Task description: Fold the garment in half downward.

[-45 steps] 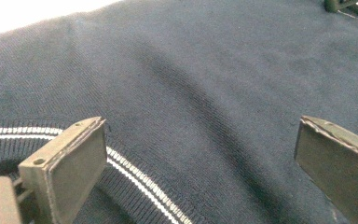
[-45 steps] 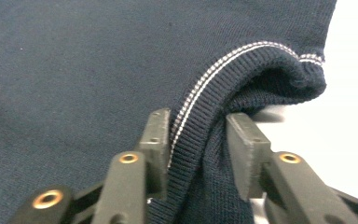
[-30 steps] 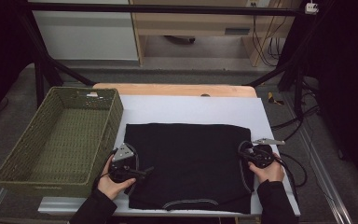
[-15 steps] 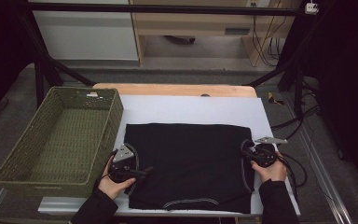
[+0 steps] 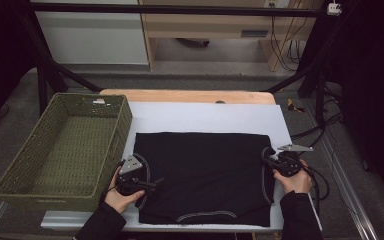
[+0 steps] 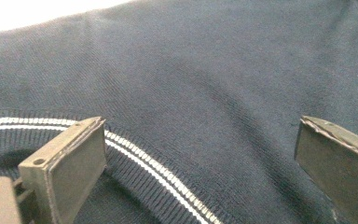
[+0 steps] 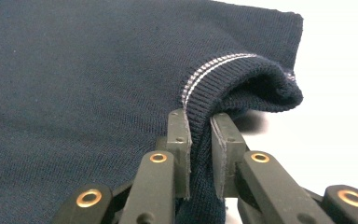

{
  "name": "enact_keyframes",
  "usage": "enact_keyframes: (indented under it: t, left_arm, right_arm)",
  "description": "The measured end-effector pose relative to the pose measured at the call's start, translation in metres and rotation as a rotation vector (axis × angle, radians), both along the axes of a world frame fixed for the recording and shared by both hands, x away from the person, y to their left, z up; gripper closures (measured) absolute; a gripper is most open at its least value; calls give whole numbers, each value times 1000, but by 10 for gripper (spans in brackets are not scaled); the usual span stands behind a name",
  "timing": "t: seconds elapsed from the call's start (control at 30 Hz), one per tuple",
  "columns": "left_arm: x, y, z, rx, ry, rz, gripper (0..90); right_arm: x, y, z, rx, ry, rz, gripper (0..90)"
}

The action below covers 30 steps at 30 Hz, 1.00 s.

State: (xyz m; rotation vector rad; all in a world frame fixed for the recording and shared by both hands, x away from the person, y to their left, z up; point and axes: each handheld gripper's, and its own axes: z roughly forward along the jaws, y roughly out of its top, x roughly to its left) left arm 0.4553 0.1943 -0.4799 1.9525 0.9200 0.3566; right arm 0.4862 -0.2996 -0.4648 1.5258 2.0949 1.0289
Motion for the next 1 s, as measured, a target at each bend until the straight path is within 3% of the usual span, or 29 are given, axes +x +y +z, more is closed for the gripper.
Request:
enact_keyframes:
  t: [0.27, 0.83, 1.0]
  left_arm:
    - [-1, 1, 2, -7, -8, 2, 20]
    - [-1, 1, 3, -11, -9, -3, 20]
    - [-1, 0, 3, -7, -5, -4, 20]
  right_arm:
    - [6, -7, 0, -7, 8, -16, 801]
    - [11, -30, -3, -70, 8, -81, 797]
    - [12, -34, -2, -62, 4, -94, 797]
